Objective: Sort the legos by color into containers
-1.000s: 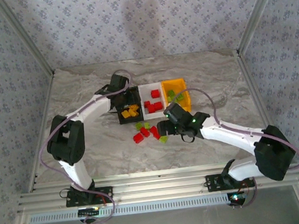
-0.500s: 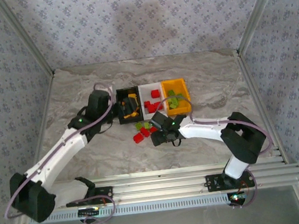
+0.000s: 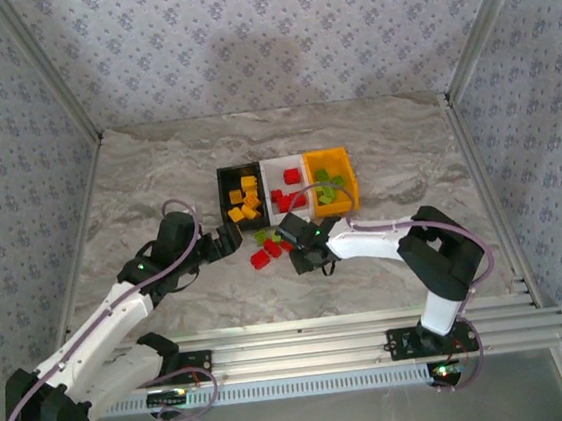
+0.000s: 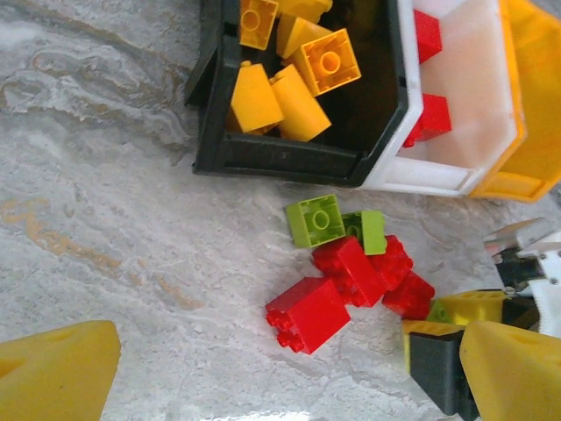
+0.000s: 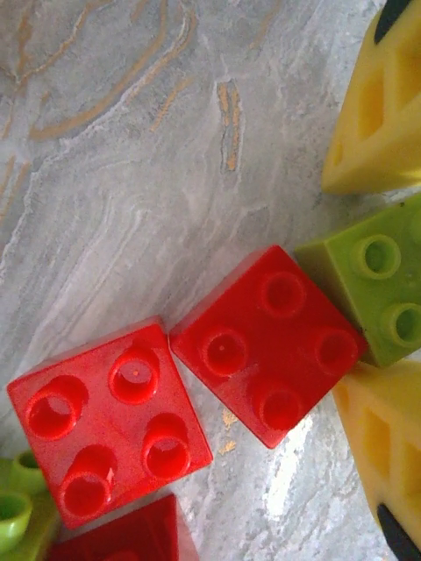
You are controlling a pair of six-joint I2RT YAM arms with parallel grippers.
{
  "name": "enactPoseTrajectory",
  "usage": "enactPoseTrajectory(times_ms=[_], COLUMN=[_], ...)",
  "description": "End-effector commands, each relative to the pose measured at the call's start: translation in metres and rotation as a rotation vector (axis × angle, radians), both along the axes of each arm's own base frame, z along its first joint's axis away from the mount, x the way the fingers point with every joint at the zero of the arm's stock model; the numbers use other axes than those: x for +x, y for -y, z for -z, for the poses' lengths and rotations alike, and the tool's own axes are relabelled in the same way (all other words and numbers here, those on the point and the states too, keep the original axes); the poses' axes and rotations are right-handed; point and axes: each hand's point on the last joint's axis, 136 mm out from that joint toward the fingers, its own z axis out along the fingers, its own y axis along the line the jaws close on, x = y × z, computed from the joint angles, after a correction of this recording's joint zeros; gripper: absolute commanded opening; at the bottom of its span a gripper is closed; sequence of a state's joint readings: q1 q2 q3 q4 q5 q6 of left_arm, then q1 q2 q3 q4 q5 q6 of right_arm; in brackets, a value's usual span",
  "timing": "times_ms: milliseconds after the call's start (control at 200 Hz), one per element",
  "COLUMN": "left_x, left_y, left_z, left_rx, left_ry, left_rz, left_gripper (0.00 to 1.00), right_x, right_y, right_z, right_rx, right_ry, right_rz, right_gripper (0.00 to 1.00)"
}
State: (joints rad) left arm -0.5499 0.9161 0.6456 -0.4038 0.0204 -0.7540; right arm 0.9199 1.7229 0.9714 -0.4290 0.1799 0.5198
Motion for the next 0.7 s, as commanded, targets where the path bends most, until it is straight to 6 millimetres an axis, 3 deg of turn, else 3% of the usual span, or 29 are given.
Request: enactPoseTrajectory(times_ms=[0, 200, 385, 560, 695], left_x=[-0.001, -0.002, -0.006, -0.008, -0.007], left_y=[-0.007, -0.013, -0.02, -0.022, -0.021], left_z=[0.003, 0.011, 0.021, 0.031, 0.032], left_rx=[0.005, 0.028, 0.046, 0.041, 0.033], left_ry=[-0.006, -0.006, -0.005, -0.023, -0.026], left_rz=[-0.028, -0.043, -0.055, -0.077, -0.081], left_gripper=[1.0, 1.0, 1.0, 1.0, 1.0], right_x=[-0.017, -0.022, -0.018, 0.045, 0.106], right_y=[-0.009, 0.0, 0.014, 0.037, 0.056], right_z=[0.007, -0.017, -0.075, -0.133, -0.141], right_rx=[0.039, 0.105, 0.178, 0.245, 0.233], right_ry=[-0.047, -0.006, 0.082, 0.222, 0.275], right_rz=[-0.038, -0.012, 0.018, 0.147, 0.293], right_gripper=[0.45, 0.38, 0.38, 0.38, 0.38])
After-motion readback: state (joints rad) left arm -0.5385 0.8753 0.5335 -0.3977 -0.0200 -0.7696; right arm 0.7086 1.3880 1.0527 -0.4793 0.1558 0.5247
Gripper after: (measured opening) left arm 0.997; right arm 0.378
